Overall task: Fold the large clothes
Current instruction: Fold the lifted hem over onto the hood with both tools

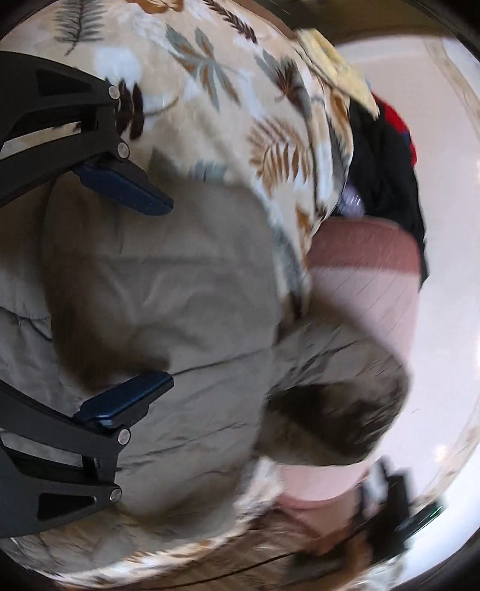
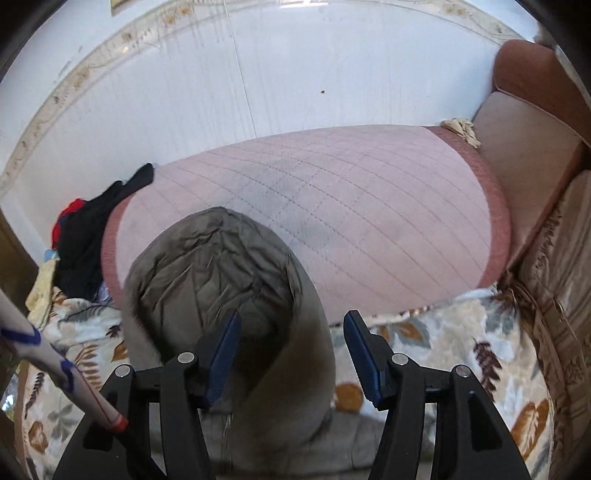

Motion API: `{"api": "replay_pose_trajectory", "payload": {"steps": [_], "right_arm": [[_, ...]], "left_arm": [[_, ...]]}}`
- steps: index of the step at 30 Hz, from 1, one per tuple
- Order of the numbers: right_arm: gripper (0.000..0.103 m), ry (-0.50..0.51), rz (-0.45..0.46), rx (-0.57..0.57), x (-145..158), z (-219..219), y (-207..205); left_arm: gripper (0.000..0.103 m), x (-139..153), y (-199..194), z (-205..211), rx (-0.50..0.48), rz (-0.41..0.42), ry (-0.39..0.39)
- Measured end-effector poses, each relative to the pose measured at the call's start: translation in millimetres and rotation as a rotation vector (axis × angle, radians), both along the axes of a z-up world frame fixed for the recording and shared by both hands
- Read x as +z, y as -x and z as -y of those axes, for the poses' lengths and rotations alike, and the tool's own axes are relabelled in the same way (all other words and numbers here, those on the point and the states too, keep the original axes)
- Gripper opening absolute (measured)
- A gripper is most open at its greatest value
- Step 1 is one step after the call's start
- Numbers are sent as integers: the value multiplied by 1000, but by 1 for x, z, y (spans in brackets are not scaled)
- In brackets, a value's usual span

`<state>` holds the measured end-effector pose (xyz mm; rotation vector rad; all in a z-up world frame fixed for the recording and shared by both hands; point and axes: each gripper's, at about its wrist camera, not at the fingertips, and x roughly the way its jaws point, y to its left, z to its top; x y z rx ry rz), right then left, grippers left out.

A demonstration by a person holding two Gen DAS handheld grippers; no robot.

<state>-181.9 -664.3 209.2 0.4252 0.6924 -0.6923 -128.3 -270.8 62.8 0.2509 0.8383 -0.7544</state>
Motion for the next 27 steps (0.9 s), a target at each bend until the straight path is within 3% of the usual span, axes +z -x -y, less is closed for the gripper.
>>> {"api": "replay_pose_trajectory", "payload": {"steps": [2,5,6,7,12,19,22,27], "right_arm": [[62,18,-30,-10,-5,9,-17],[61,31,-79,-16,-22,19,-39],[37,30,-108,-15,-27,22,-45],[6,39,-154,-28,-33,23,-49],[6,111,-71,2,-16,-12,-15],[5,131,81,97,13,-96,87],[5,163,86,137,4,-143,130],[5,100,56,144,-55,-194,184]], "left_arm": [[87,-14,2,11,-20,9,-69],[90,-15,0,12,-20,10,-63],[90,-13,0,11,-22,10,-54],[90,-10,1,10,-23,15,-36],[90,6,0,3,-1,21,17],[90,33,2,-10,45,46,67],[90,56,1,-27,83,49,153],[90,74,6,-34,87,64,235]]}}
